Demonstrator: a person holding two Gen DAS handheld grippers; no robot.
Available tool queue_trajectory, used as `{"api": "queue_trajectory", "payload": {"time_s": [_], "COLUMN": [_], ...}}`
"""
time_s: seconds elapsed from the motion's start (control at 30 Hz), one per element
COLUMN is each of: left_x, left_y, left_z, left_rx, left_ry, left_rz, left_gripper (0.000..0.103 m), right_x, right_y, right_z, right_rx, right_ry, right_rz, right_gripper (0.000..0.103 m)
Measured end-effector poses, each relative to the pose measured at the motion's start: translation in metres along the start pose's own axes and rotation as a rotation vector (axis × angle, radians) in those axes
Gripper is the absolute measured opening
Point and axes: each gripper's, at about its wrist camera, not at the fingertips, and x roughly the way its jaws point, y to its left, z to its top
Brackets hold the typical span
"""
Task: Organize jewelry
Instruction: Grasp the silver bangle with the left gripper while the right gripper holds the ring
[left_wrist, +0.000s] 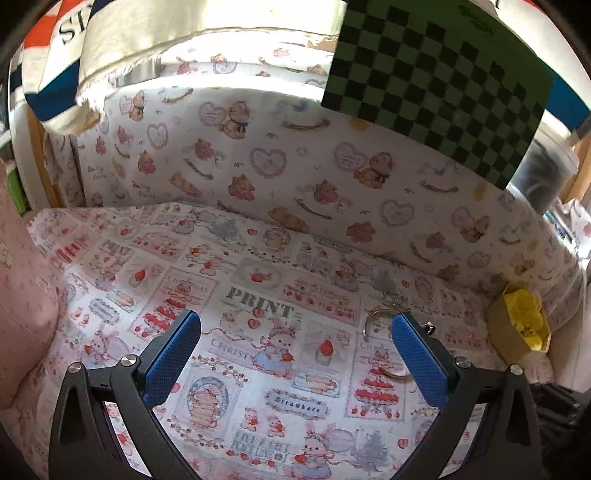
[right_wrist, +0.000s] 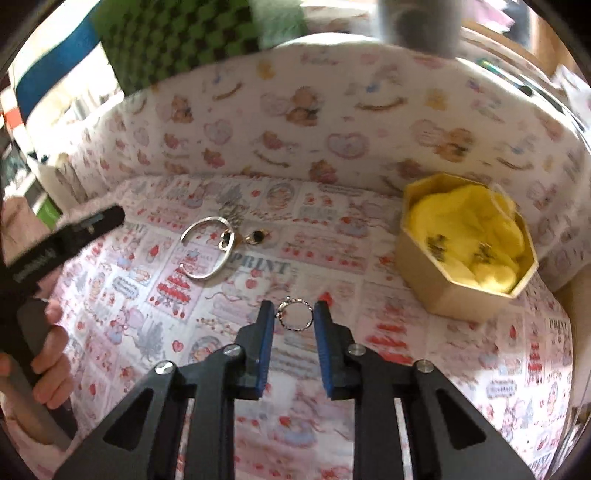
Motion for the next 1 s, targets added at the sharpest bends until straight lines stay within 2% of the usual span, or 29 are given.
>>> {"api": "queue_trajectory", "payload": {"time_s": [0.13,0.27,0.37,0.43,0.47,0.57,0.63,0.73,0.87,0.93,1.0], "left_x": [-0.004,-0.014,-0.018,-0.016,-0.013,0.008,0.020,0.030,0.049,0.056,0.061], "left_y": [-0.008,-0.020,-0.034,-0.044,-0.049,-0.071,-0.087,-0.106,-0.118,-0.120,-0.122], "left_z": [-0.002,-0.004,-0.008,-0.010,-0.012,-0.014,-0.014,-0.006,0.001,0.002,0.004], "left_rx": [0.049,0.106,0.185,0.235,0.260,0.370,0.439,0.505,0.515,0.519,0.506], "left_ry": [-0.023,-0.054,-0.082,-0.070,-0.048,0.146,0.226,0.231,0.313,0.322,0.343], "left_rz": [-0.012,-0.079,-0.089,-0.108,-0.125,-0.193,-0.154,-0.067,-0.052,-0.033,-0.063], "left_gripper": [0.103,0.102,0.102,0.102,0.102,0.102,0.101,0.099,0.088,0.083,0.076], "right_x": [-0.010,-0.018,-0.025,-0.025,-0.023,-0.024,-0.022,-0.023,-0.026,-0.028,-0.030], "right_y": [-0.018,-0.034,-0.039,-0.040,-0.037,-0.041,-0.043,-0.046,-0.047,-0.048,-0.048], "right_z": [0.001,0.000,-0.001,0.000,0.001,0.001,0.001,0.001,0.001,0.002,0.002], "right_rx": [0.048,0.081,0.078,0.086,0.092,0.106,0.116,0.131,0.140,0.143,0.143], "right_ry": [-0.025,-0.034,-0.044,-0.042,-0.040,-0.038,-0.034,-0.027,-0.034,-0.033,-0.035], "right_rz": [-0.039,-0.005,-0.007,-0.002,0.004,0.011,0.006,0.018,0.025,0.018,0.019], "right_gripper": [0.020,0.020,0.020,0.020,0.020,0.020,0.020,0.020,0.020,0.020,0.020]}}
